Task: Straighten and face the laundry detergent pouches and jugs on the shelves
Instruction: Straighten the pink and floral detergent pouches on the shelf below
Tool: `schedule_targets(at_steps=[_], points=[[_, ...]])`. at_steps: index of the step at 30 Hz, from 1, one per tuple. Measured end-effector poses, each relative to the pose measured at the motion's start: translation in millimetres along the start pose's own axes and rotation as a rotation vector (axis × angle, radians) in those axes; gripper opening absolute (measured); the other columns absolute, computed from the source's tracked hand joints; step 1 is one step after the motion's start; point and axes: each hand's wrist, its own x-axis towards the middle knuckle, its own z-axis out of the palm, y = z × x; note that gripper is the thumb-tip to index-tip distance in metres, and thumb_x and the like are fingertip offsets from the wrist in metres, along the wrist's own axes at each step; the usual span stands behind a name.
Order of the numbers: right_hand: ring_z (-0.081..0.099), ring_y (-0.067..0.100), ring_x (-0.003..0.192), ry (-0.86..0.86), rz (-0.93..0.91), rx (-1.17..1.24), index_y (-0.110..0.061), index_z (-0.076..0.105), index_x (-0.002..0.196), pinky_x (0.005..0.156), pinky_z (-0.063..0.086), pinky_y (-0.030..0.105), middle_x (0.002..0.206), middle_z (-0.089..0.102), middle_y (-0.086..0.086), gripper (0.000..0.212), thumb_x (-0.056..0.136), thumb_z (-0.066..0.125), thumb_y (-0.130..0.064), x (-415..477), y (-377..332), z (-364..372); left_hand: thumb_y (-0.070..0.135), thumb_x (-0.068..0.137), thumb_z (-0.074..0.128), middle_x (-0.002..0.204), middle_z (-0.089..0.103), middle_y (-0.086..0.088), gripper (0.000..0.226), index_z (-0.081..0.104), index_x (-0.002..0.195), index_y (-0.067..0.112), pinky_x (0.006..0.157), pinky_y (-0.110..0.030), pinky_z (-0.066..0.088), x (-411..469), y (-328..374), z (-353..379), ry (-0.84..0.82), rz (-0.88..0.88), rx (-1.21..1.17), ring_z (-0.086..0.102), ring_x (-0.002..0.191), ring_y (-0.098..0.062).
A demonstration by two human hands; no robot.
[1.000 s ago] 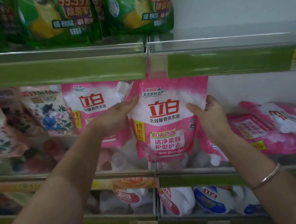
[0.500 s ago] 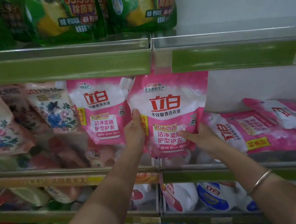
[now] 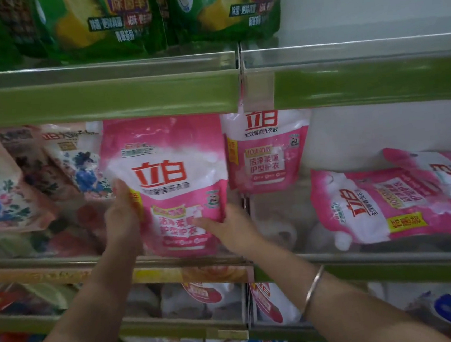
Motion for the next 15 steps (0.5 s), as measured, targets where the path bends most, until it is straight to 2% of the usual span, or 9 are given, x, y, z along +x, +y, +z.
schedule_targets(at_steps=[1, 4, 6, 8, 9, 10, 11, 13, 15], points=[[0.062, 0.016, 0.110, -0.005, -0.004, -0.006, -0.021, 0.050, 0.126, 0.096, 0.050, 0.034, 0.123, 0.063, -0.003, 0.044, 0.085, 0.065, -0.030, 3.2, -1.6, 8.1, 0.077, 0.080, 0.029, 0.119, 0.058, -0.011, 0.088, 0.056, 0.120, 0.003, 0.101, -0.039, 0.042, 6.0, -2.4, -7.9, 0.019, -0.005, -0.010, 0.056, 0.107, -0.025], [0.062, 0.018, 0.110, -0.022, -0.002, -0.016, -0.018, 0.052, 0.125, 0.096, 0.050, 0.033, 0.124, 0.063, 0.001, 0.042, 0.086, 0.064, -0.028, 3.5, -9.8, 17.9, 0.071, 0.085, 0.031, 0.111, 0.062, -0.012, 0.076, 0.060, 0.113, 0.006, 0.099, -0.043, 0.045, 7.6, -4.4, -18.2, 0.063, 0.003, -0.033, 0.060, 0.101, -0.026], [0.058, 0.011, 0.109, -0.115, -0.003, -0.036, -0.020, 0.048, 0.129, 0.089, 0.048, 0.022, 0.129, 0.059, -0.002, 0.046, 0.086, 0.064, -0.028, 1.6, -10.5, 11.9, 0.063, 0.088, 0.036, 0.110, 0.062, -0.009, 0.062, 0.060, 0.111, 0.011, 0.099, -0.043, 0.045, 2.1, -7.6, -17.1, 0.123, 0.084, -0.050, 0.060, 0.104, -0.024], [0.048, 0.003, 0.112, -0.186, 0.014, -0.053, -0.025, 0.039, 0.136, 0.090, 0.043, 0.018, 0.134, 0.052, -0.009, 0.060, 0.083, 0.067, -0.033, -0.3, -5.3, -6.1, 0.048, 0.090, 0.046, 0.099, 0.058, -0.001, 0.028, 0.054, 0.097, 0.022, 0.093, -0.030, 0.047, -15.2, -14.6, -16.6, 0.261, 0.258, -0.123, 0.058, 0.098, -0.015], [0.045, 0.004, 0.118, -0.138, 0.014, -0.038, -0.025, 0.036, 0.139, 0.097, 0.042, 0.023, 0.135, 0.048, -0.009, 0.067, 0.081, 0.069, -0.034, -0.2, -0.7, -19.3, 0.038, 0.091, 0.049, 0.089, 0.052, 0.004, 0.012, 0.046, 0.086, 0.027, 0.083, -0.016, 0.046, -33.7, -19.4, -15.1, 0.306, 0.351, -0.169, 0.055, 0.086, -0.005], [0.046, 0.009, 0.121, -0.015, 0.005, 0.009, -0.024, 0.035, 0.140, 0.100, 0.042, 0.029, 0.136, 0.047, -0.007, 0.068, 0.081, 0.069, -0.031, 2.7, 4.8, -34.7, 0.031, 0.091, 0.050, 0.080, 0.047, 0.006, 0.016, 0.040, 0.078, 0.029, 0.070, -0.006, 0.040, -57.3, -26.0, -10.3, 0.297, 0.462, -0.150, 0.049, 0.074, 0.005], [0.050, 0.013, 0.119, 0.165, -0.012, 0.081, -0.020, 0.039, 0.138, 0.095, 0.045, 0.030, 0.132, 0.051, -0.004, 0.063, 0.083, 0.068, -0.026, 7.2, 9.7, -51.6, 0.028, 0.089, 0.051, 0.073, 0.044, 0.007, 0.020, 0.038, 0.073, 0.029, 0.060, -0.004, 0.036, -81.4, -33.7, -1.2, 0.176, 0.596, -0.090, 0.046, 0.064, 0.007], [0.058, 0.014, 0.102, 0.522, -0.041, 0.161, -0.012, 0.051, 0.121, 0.077, 0.047, 0.020, 0.115, 0.060, 0.000, 0.036, 0.087, 0.062, -0.015, 18.2, 20.7, -91.5, 0.029, 0.085, 0.051, 0.064, 0.046, 0.009, 0.017, 0.044, 0.069, 0.030, 0.054, -0.006, 0.035, -123.0, -45.6, 30.9, -0.195, 0.755, 0.082, 0.046, 0.059, 0.005], [0.063, 0.013, 0.091, 0.667, -0.049, 0.110, -0.007, 0.056, 0.106, 0.064, 0.048, 0.014, 0.105, 0.065, 0.003, 0.017, 0.091, 0.056, -0.013, 33.8, 29.2, -124.7, 0.025, 0.092, 0.050, 0.075, 0.056, 0.013, 0.011, 0.060, 0.086, 0.027, 0.058, -0.006, 0.039, -137.3, -40.4, 73.5, -0.392, 0.663, 0.210, 0.051, 0.064, 0.006]])
